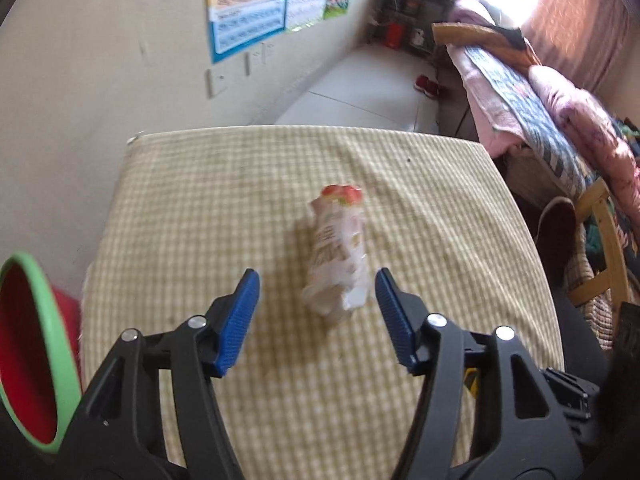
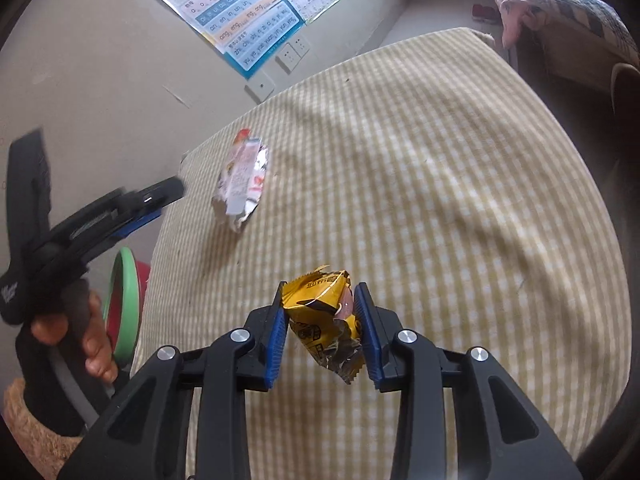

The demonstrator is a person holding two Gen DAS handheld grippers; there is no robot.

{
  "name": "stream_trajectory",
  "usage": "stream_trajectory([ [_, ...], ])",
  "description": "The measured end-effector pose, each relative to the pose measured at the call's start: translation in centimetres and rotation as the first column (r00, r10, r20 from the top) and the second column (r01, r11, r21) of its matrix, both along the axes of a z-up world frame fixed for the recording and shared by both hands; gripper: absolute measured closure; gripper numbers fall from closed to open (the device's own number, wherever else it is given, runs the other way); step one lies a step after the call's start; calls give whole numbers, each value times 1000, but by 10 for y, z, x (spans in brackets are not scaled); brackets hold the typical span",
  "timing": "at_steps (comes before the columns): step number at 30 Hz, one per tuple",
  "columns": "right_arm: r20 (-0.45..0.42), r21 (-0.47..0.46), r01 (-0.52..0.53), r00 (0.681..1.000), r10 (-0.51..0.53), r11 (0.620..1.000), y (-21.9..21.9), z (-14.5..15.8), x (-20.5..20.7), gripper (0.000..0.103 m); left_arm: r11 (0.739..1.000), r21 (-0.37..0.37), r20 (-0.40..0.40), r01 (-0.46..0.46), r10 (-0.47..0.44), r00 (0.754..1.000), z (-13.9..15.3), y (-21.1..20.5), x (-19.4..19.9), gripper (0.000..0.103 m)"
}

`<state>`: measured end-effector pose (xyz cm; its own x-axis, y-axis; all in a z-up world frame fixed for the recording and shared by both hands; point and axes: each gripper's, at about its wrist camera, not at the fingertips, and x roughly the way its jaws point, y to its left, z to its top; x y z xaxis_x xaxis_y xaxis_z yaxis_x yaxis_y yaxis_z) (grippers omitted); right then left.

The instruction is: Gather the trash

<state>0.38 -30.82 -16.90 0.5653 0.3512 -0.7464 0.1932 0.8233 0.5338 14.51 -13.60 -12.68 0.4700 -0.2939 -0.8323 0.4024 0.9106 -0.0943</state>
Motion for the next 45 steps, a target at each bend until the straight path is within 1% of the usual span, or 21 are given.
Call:
stream_trajectory([
  [2,-1,-4,-4,1000,4,1000,-2,-1,0,69,999,36,-25,7,-6,1000,-10,-20,13,47],
  [3,-5,-2,-13,1000,13,1000,-2,-3,0,67,999,47,-43,4,-2,999,-16,-27,19,47],
  [5,-12,6,-31,999,31,1000,-1,-6,-1,61,998,64,-77,-3,8,997,-27,-34,27,47],
  [6,-13,16,-37,999,37,999,0,-7,0,55,997,82,-103,-8,17,995,-36,-39,32,47],
  [7,-10,26,-38,999,38,999,0,-8,1,52,995,95,-116,-11,22,993,-42,-41,34,49],
  [8,-6,34,-41,999,41,999,0,-8,2,51,994,111,-128,-16,30,991,-48,-42,36,52],
  [9,-1,35,-43,999,43,998,0,-6,1,49,992,128,-151,-20,39,988,-56,-43,38,62],
  [11,6,36,-43,999,43,998,-1,-4,0,48,992,119,-171,-28,49,984,-60,-38,36,62],
  [14,0,41,-39,999,39,998,-3,-5,-1,48,992,121,-154,-25,44,987,-55,-31,28,63],
  [17,-9,46,-39,999,39,998,-4,-7,-1,48,994,104,-135,-39,53,989,-43,-15,14,65],
  [21,-9,50,-36,999,36,998,-4,-7,-1,48,995,93,-108,-37,47,993,-31,6,-13,64],
  [25,-9,57,-24,1000,25,998,-5,-9,0,48,996,83,-114,-37,47,992,-32,16,-28,63],
  [31,0,61,-22,1000,22,998,-6,-7,-2,47,995,91,-135,-43,55,989,-44,15,-24,62],
  [36,6,70,-25,1000,24,997,-7,-6,-3,47,994,98,-138,-46,59,989,-48,15,-25,62],
  [39,7,94,-44,999,43,995,-5,-7,-2,47,994,102,-118,-49,61,991,-47,16,-29,64],
  [45,0,89,-54,999,55,995,1,-9,1,48,995,85,-89,-53,61,994,-39,18,-40,65],
])
